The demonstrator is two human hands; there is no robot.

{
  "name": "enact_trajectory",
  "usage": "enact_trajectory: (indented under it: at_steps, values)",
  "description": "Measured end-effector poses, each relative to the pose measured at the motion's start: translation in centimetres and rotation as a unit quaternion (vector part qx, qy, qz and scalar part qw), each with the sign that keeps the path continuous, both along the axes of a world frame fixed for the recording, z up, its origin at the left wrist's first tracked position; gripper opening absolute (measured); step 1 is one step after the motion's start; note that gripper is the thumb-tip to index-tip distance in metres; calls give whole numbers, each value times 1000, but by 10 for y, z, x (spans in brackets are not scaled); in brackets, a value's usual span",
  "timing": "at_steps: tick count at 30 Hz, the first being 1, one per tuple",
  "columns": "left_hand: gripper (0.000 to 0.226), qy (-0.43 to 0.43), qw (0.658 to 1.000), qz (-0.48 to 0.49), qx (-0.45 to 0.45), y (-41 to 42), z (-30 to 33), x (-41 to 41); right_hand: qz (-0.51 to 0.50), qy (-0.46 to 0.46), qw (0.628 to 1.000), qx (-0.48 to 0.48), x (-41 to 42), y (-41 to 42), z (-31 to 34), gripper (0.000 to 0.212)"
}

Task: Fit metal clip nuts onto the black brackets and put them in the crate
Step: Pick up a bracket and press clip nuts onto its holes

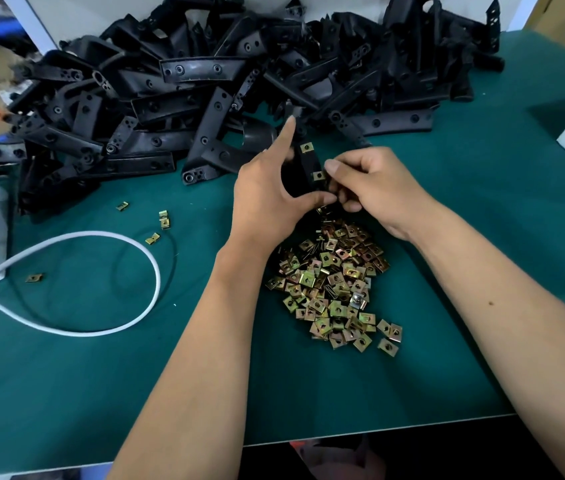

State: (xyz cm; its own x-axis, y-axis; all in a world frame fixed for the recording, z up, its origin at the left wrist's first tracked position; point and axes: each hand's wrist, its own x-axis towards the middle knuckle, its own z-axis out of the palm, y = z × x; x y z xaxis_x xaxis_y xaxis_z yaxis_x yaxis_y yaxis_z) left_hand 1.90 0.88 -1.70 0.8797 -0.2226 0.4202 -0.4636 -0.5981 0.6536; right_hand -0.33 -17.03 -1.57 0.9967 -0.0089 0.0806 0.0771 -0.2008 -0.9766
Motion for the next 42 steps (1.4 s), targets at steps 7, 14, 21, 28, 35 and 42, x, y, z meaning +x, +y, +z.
enact_trajectory:
  at_steps: [7,14,21,28,35,42]
  values:
    - [117,-1,1000,2,-10,-1,0,-1,-16,-7,1000,14,-2,1,1,14]
    - [118,-9,1000,-4,26,0,1,-2,-20,3,999,-32,-2,-1,1,17]
    - [119,-30,999,17,42,-2,0,-3,-20,-2,999,-44,-3,0,1,18]
    - [121,-50,995,58,67,-9,1,-7,-37,-35,995,-90,-3,1,-2,19]
    - [115,-44,992,80,87,-10,3,-5,-56,-54,979,-188,-9,9,6,22]
    - [90,-91,979,132,124,-25,7,-16,-130,-67,960,-239,-13,21,11,15]
